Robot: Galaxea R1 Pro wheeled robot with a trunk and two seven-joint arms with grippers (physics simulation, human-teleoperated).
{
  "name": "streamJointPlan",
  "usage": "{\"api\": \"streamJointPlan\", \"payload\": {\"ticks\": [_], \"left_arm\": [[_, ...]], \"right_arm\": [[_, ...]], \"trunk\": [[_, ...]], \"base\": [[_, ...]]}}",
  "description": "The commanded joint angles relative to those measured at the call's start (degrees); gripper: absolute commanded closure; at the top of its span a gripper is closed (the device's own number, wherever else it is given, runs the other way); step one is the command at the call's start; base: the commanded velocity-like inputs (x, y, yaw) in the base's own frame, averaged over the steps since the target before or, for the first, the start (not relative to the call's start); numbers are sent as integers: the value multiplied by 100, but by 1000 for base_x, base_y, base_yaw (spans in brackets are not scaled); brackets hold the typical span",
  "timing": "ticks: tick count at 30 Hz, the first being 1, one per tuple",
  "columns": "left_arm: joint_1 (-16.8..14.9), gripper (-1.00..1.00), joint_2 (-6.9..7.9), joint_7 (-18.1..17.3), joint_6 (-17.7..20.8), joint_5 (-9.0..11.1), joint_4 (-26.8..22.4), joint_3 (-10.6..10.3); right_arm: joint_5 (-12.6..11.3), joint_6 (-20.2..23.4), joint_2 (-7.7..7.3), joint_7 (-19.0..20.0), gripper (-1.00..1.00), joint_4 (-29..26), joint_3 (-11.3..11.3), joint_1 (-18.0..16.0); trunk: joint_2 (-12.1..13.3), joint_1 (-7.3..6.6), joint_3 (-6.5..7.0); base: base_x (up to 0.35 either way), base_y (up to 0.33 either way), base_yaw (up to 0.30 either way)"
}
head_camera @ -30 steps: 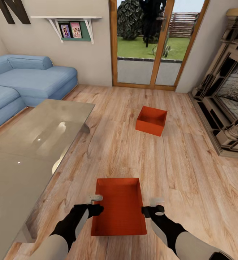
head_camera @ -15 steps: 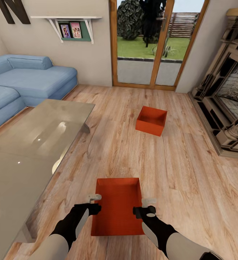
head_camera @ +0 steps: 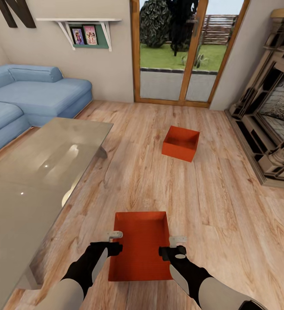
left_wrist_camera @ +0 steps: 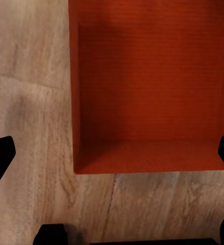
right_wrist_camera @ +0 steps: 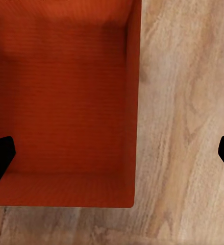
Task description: Move the two storage containers from the living room to the garage. In the garage, place one container on the floor and stack the other container on top of it (either order is fine).
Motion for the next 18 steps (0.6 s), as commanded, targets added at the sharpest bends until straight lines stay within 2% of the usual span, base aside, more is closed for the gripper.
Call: {"api": "streamJointPlan", "payload": {"ticks": [1, 6, 11, 18], "left_arm": [[-1, -100, -1, 28, 30, 27, -10, -4], [-1, -100, 9, 24, 31, 54, -8, 2], [-1, -100, 23, 24, 24, 68, -8, 3], [-1, -100, 33, 18, 22, 71, -10, 3]], "right_arm": [[-31, 23, -2, -42, -100, -27, 50, -4], [-22, 34, -10, -64, -100, -78, 55, -4], [18, 34, 7, -293, -100, -112, 57, -4], [27, 26, 13, -310, -100, -115, 65, -4]], "trunk": [[-44, 22, -22], [-244, 132, -112], [-445, 242, -202], [-445, 242, -202]], "base": [[0, 0, 0], [0, 0, 0], [0, 0, 0], [0, 0, 0]]}}
